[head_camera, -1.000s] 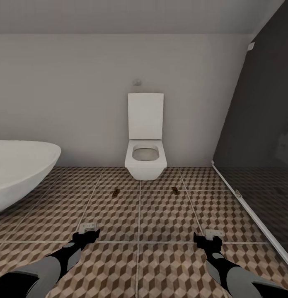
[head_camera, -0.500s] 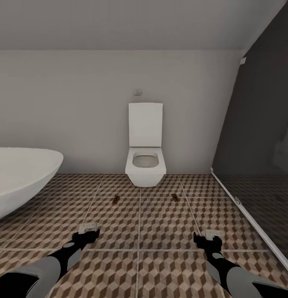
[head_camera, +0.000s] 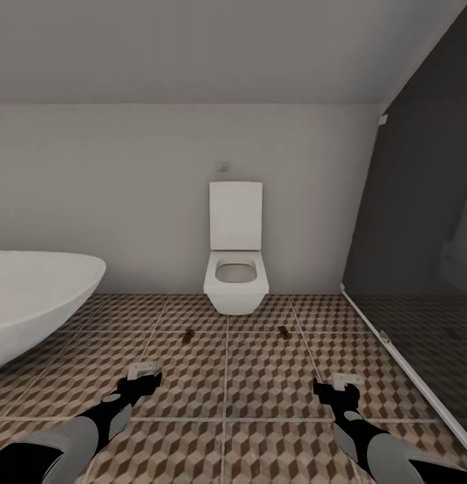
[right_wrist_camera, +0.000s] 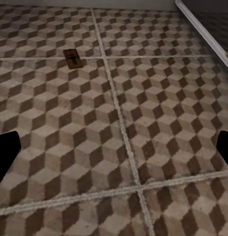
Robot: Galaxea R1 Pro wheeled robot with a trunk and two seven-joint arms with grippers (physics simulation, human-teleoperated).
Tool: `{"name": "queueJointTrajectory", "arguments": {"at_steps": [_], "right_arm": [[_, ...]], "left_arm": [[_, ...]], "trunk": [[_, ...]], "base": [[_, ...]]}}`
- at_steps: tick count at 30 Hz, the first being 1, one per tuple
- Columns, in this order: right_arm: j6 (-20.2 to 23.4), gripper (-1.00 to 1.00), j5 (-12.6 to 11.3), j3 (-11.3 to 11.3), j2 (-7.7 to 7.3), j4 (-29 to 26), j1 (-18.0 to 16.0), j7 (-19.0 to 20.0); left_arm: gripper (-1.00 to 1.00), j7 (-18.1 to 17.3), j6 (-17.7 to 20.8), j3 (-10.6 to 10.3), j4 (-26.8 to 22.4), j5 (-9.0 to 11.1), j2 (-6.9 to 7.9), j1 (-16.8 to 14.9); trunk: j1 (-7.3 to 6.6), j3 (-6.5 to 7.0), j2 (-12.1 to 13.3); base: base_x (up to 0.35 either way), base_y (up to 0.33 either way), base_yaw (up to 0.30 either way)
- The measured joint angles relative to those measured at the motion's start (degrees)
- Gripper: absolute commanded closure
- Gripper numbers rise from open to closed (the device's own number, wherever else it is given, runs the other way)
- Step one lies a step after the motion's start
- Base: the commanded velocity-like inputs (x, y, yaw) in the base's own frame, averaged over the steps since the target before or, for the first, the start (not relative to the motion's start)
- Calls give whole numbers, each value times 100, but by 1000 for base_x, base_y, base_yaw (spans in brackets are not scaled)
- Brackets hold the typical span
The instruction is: Take the four mousetraps from the cabinet in the bathroom and place them on the bathroom floor. Make sure all four end up on the same floor surface, and ensure that at least two of them are either under or directly next to the same bathroom sink.
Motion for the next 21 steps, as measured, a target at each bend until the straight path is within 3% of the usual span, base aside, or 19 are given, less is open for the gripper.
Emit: {"name": "queueJointTrajectory", "arguments": {"at_steps": [10,21], "right_arm": [[91,-100,0,1,1,3,0,9],[746,-100,5,3,7,23,0,10]], "left_arm": [[-100,-7,10,0,0,12,-2,0],[-100,-16,106,5,57,30,50,30]], "trunk": [[-26,222,13],[-54,466,28]], "base": [[0,0,0],[0,0,0]]}}
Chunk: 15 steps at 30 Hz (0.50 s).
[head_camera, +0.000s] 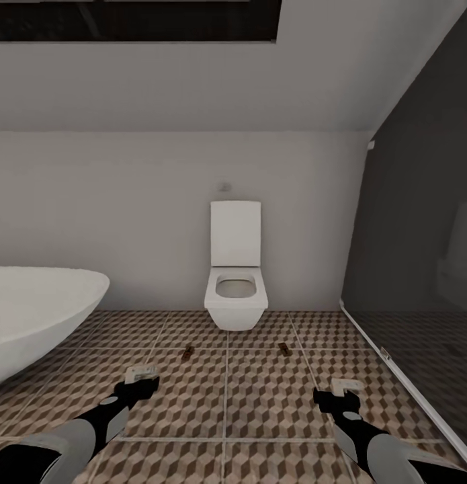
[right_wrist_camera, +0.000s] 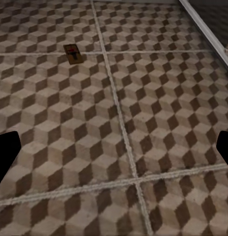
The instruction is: Take the four mousetraps from the cabinet in the bathroom and place them on the bathroom floor. Make sure all four end up on the same floor surface, and ensure that at least two of them are either under or directly next to the same bathroom sink.
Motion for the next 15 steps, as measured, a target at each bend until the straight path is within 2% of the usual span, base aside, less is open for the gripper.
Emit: {"name": "queueJointTrajectory", "arguments": {"at_steps": [6,15], "right_arm": [[163,-100,30,4,3,96,0,0],[242,-100,289,3,4,161,2,1]], "left_arm": [[-100,-1,103,3,9,27,95,134],[-100,-11,156,-1,9,230,133,225]], "trunk": [[-15,133,8],[-39,333,20]], "base": [[0,0,0],[0,0,0]]}}
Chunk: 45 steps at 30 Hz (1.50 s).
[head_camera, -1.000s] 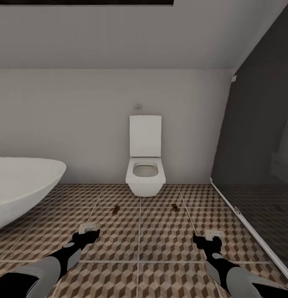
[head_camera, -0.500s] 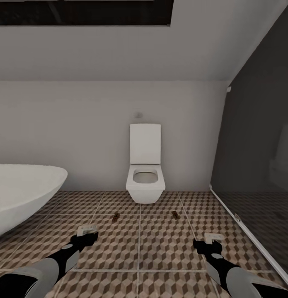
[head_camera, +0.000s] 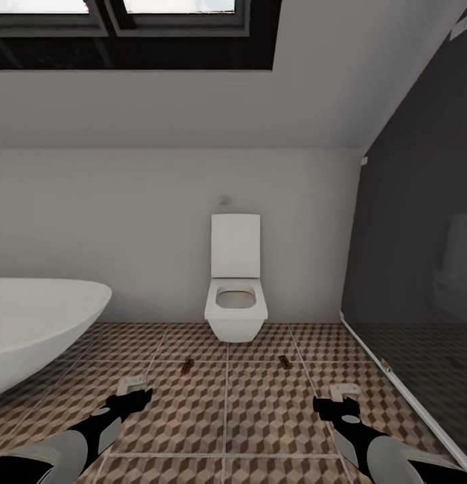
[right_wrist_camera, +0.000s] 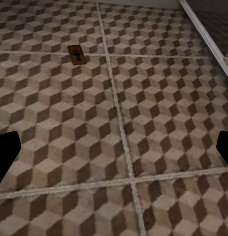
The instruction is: Take the four mousetraps from the cabinet in the bathroom and place them on the bathroom floor. Make sure all four end up on the same floor surface, and ensure that at least two of them are either under or directly next to the same bathroom sink.
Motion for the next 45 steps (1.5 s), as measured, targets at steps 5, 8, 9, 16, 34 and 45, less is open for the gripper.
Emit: {"name": "queueJointTrajectory", "arguments": {"at_steps": [5,8,9,16,34,45], "right_arm": [[10,-100,80,-1,-7,15,0,3],[13,-100,94,-2,-13,17,0,4],[14,-100,99,-2,-17,18,0,5],[17,-100,114,-2,-25,21,1,3],[21,-100,115,-2,-21,27,5,-2],[24,-100,113,-2,-19,28,9,-4]], "left_arm": [[-100,-9,7,-1,-5,132,-8,12],[-100,-12,9,-1,-8,162,-12,14],[-100,-13,9,-1,-9,172,-13,15],[-100,-7,11,-1,-11,204,-17,17],[-100,2,11,-2,-5,223,-4,18],[-100,1,17,-2,-4,225,-9,21]], "trunk": [[-109,90,200],[-175,144,320],[-197,162,360],[-351,288,641],[-746,611,1363],[-988,808,1804]], "base": [[0,0,0],[0,0,0],[0,0,0],[0,0,0],[0,0,0],[0,0,0]]}}
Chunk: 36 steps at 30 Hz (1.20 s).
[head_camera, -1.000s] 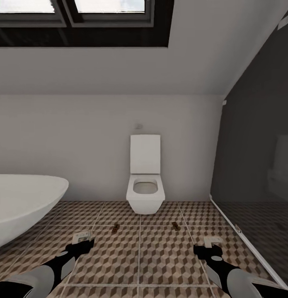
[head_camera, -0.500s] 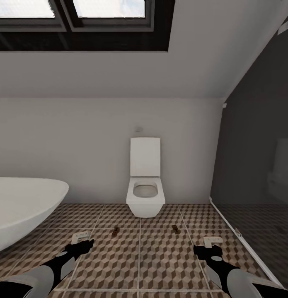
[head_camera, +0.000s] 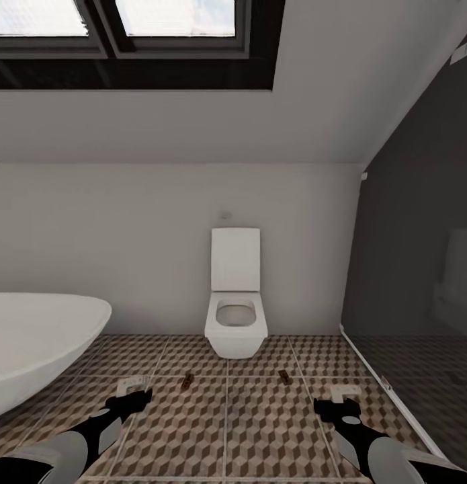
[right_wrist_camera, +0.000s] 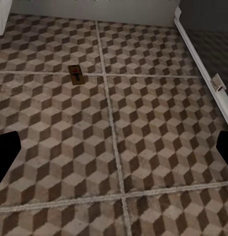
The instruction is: Take the four mousetraps from the cabinet in the bathroom and place them on the bathroom floor. Make sure all four end up on the same floor surface, and ensure that at least two of them are either under or directly next to the same bathroom sink.
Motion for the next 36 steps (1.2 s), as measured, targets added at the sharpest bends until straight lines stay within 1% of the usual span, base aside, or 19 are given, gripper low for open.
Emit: {"name": "queueJointTrajectory", "arguments": {"at_steps": [13,24,36], "right_arm": [[-10,-100,-1,-1,-5,1,8,4],[-3,-100,5,0,-1,2,144,4],[-8,-100,5,-1,-10,2,273,-6]], "left_arm": [[-100,-4,3,0,6,4,-2,-2],[-100,-9,17,0,7,7,-5,16],[-100,-10,20,0,7,7,-7,146]], "trunk": [[-286,233,521],[-527,431,963],[-791,646,1444]], "base": [[0,0,0],[0,0,0],[0,0,0]]}}
